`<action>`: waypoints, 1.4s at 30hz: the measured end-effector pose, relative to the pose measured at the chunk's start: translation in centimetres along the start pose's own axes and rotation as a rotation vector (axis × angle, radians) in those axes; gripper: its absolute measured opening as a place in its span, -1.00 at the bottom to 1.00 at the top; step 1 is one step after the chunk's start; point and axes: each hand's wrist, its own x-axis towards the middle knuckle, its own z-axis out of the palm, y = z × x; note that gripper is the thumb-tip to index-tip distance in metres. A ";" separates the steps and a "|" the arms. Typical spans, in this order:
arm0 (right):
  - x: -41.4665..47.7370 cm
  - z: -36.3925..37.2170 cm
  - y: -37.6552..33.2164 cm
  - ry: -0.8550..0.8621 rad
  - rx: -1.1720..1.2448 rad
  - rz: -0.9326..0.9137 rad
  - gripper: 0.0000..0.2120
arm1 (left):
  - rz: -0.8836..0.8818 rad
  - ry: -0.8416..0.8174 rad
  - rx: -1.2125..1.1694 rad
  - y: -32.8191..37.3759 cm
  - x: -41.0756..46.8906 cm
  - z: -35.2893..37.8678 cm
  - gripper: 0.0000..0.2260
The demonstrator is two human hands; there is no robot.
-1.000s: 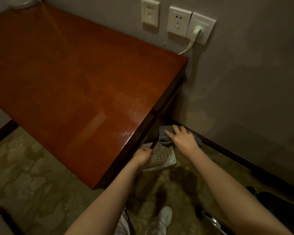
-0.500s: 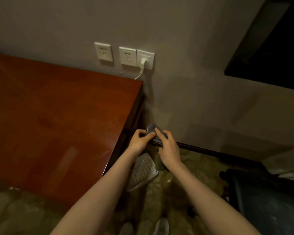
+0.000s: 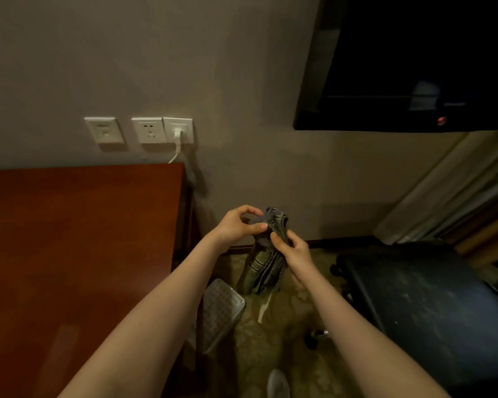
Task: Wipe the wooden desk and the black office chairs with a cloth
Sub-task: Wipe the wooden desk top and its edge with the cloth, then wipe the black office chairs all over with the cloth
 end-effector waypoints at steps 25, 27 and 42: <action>-3.7 -11.7 -1.0 0.306 0.602 0.338 -0.61 | -0.074 0.118 0.467 2.1 4.4 10.7 -0.61; -3.5 -13.7 -0.7 0.332 0.589 0.315 -0.63 | -0.079 0.069 0.424 2.0 4.6 13.5 -0.64; -4.4 -21.9 2.0 0.097 -0.359 -0.116 -0.18 | -0.436 -0.338 -0.836 2.5 4.9 27.6 -0.58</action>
